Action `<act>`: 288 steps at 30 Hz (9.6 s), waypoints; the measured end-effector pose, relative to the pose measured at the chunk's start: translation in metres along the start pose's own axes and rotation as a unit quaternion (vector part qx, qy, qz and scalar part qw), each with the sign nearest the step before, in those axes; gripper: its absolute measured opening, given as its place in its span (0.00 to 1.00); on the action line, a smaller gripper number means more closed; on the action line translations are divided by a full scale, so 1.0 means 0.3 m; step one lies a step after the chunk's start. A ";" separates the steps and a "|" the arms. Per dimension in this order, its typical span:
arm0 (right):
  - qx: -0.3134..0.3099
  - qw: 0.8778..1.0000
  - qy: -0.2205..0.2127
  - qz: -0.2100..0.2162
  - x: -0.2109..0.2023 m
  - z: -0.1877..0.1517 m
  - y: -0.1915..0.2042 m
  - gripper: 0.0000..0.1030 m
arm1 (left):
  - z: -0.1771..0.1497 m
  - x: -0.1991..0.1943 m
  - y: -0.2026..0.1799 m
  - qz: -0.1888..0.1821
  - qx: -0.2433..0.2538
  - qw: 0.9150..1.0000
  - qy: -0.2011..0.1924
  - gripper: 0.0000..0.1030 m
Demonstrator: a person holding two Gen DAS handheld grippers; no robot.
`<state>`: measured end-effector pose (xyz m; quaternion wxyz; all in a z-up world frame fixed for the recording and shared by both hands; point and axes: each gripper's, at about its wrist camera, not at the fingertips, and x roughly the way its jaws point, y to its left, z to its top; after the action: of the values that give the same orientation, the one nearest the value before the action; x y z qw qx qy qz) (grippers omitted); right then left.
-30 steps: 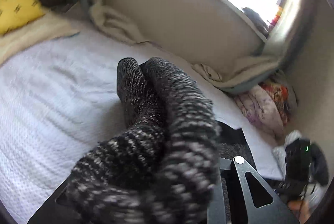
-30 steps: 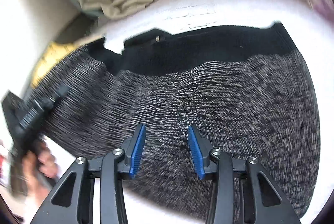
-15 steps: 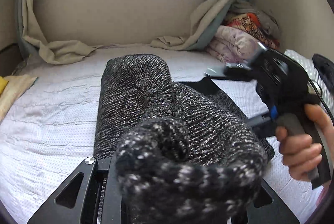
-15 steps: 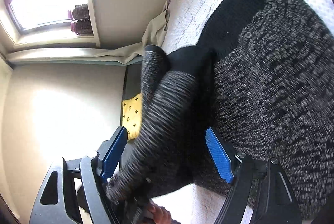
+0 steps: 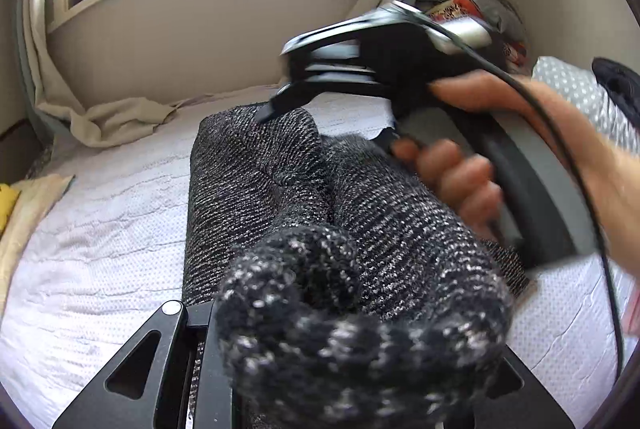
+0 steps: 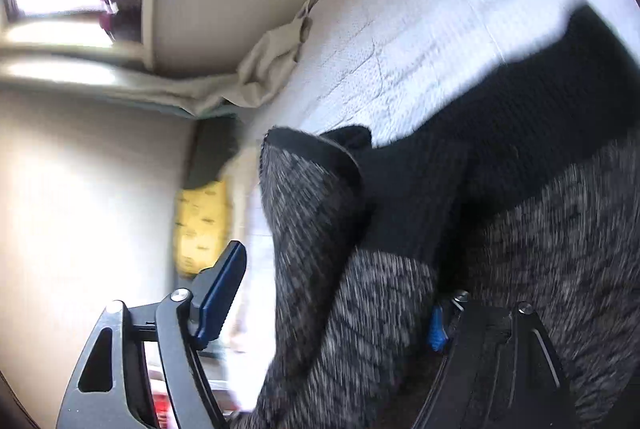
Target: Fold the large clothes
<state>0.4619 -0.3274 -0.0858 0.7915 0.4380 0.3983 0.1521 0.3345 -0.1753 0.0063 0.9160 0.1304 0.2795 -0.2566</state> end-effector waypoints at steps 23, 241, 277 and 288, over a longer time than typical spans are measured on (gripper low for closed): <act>-0.108 0.982 0.009 -0.155 -0.287 0.174 -0.019 0.12 | 0.177 0.112 -0.338 -0.066 0.015 0.998 0.010 0.28; -0.134 0.972 -0.048 -0.188 -0.442 -0.218 -0.045 0.78 | -0.082 -0.118 0.440 -0.077 -0.220 0.965 0.120 0.87; -0.260 0.868 -0.185 -0.379 -0.627 -1.111 0.147 1.00 | -0.457 -0.717 0.038 0.099 -0.120 0.988 -0.014 1.00; -0.256 0.876 -0.165 -0.374 -0.596 -1.142 0.129 1.00 | -0.497 -0.706 0.003 0.135 -0.068 0.989 -0.002 1.00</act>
<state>0.0906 -0.2147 -0.0679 0.9280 0.0569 0.3432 -0.1332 0.1177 -0.0333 0.0083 0.9496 0.1038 0.2739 -0.1113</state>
